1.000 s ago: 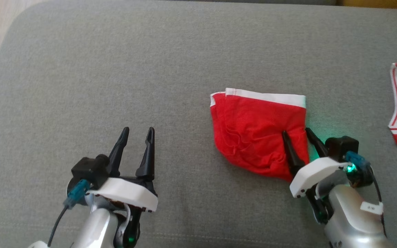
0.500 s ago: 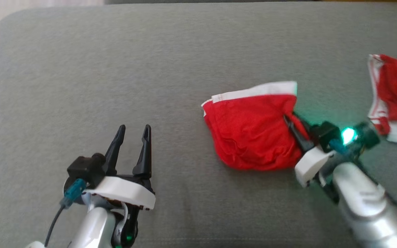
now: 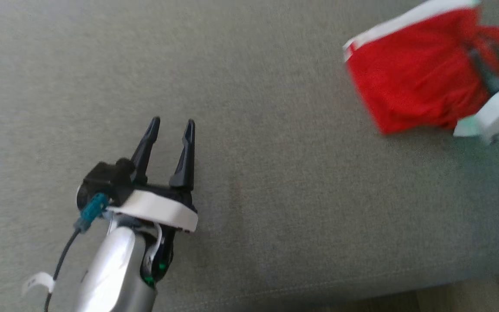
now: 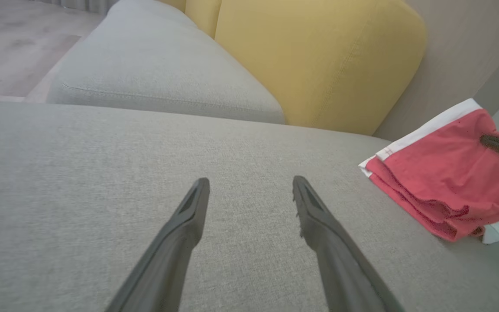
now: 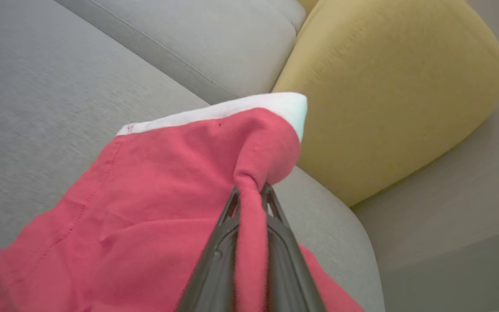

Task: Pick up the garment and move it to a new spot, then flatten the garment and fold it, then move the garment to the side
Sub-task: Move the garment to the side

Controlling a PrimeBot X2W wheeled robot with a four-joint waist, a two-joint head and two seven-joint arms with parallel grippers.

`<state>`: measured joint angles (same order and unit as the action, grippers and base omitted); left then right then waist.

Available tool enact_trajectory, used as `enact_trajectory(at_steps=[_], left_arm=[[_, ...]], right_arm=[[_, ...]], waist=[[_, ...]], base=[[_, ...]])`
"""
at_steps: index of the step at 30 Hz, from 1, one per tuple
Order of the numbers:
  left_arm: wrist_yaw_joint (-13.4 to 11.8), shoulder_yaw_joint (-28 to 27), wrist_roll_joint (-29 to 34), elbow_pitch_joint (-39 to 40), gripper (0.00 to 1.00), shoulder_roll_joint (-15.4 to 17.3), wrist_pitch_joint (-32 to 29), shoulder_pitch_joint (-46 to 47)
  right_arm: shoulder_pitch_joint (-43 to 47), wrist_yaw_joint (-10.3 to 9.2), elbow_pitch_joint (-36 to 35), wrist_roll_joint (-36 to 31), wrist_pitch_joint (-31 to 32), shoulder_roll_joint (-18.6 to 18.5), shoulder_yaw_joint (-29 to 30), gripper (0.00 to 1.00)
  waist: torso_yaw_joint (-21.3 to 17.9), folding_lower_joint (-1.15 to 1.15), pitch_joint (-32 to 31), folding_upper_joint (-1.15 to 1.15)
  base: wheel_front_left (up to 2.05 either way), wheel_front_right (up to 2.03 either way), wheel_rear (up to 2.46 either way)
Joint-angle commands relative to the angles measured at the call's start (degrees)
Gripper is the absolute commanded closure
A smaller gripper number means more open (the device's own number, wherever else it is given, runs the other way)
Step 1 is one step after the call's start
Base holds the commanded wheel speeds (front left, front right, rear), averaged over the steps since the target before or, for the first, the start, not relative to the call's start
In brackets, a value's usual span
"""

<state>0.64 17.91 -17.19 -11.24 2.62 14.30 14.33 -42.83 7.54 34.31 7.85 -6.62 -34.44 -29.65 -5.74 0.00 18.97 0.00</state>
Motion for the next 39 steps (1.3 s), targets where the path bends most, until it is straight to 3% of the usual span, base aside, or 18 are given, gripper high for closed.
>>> enact_trajectory(at_steps=[1, 9, 17, 25, 26, 27, 28, 39], left_arm=[[0.4, -1.6, 0.6, 1.6, 0.0, 0.3, 0.7, 2.0], [1.8, -3.0, 2.4, 0.8, 0.0, 0.3, 0.7, 5.4], [2.3, -3.9, 2.7, 0.8, 0.0, 0.3, 0.7, 6.0], [2.6, -4.2, 3.2, 0.8, 0.0, 0.3, 0.7, 6.4], [2.6, -4.1, 3.2, 0.7, 0.0, 0.3, 0.7, 6.5], [2.7, -4.1, 3.2, 0.7, 0.0, 0.3, 0.7, 6.5], [2.7, -4.1, 3.3, 0.6, 0.0, 0.3, 0.7, 6.5], [2.5, -3.9, 2.0, -0.2, 0.0, 0.3, 0.7, 6.0]], right_arm=[[-1.3, -0.05, -1.1, 1.1, 0.7, -2.2, 0.2, 1.0], [-4.8, -0.05, 1.7, 4.5, 7.4, -7.3, 4.0, 1.0], [-3.1, -0.05, 2.9, 1.8, 12.3, -7.2, 12.2, 1.0], [-0.3, -0.05, 0.8, -2.6, 16.3, -5.8, 16.5, 1.0], [-0.1, -0.05, 0.5, -2.8, 16.6, -5.6, 17.0, 0.85], [0.2, -0.05, 0.2, -3.0, 16.8, -5.5, 17.4, 0.5], [0.4, -0.05, -0.1, -3.3, 17.0, -5.3, 18.1, 0.0], [1.6, -0.05, -5.2, -7.1, 17.0, -1.9, 22.0, 0.0]], waist=[[-1.8, 0.0, 3.4, 0.0], [-2.7, 0.0, 8.7, 0.0], [-2.9, 0.0, 9.7, 0.0], [-3.2, 0.0, 10.3, 0.0], [-3.2, 0.0, 10.3, 0.0], [-3.2, 0.0, 10.3, 0.0], [-3.1, 0.0, 10.3, 0.0], [-2.3, 0.0, 6.0, 0.0]], base=[[0.0, 0.0, 0.0], [0.0, 0.0, 0.0], [0.0, 0.0, 0.0], [0.0, 0.0, 0.0], [0.0, 0.0, 0.0], [0.0, 0.0, 0.0], [0.0, 0.0, 0.0], [0.0, 0.0, 0.0]])
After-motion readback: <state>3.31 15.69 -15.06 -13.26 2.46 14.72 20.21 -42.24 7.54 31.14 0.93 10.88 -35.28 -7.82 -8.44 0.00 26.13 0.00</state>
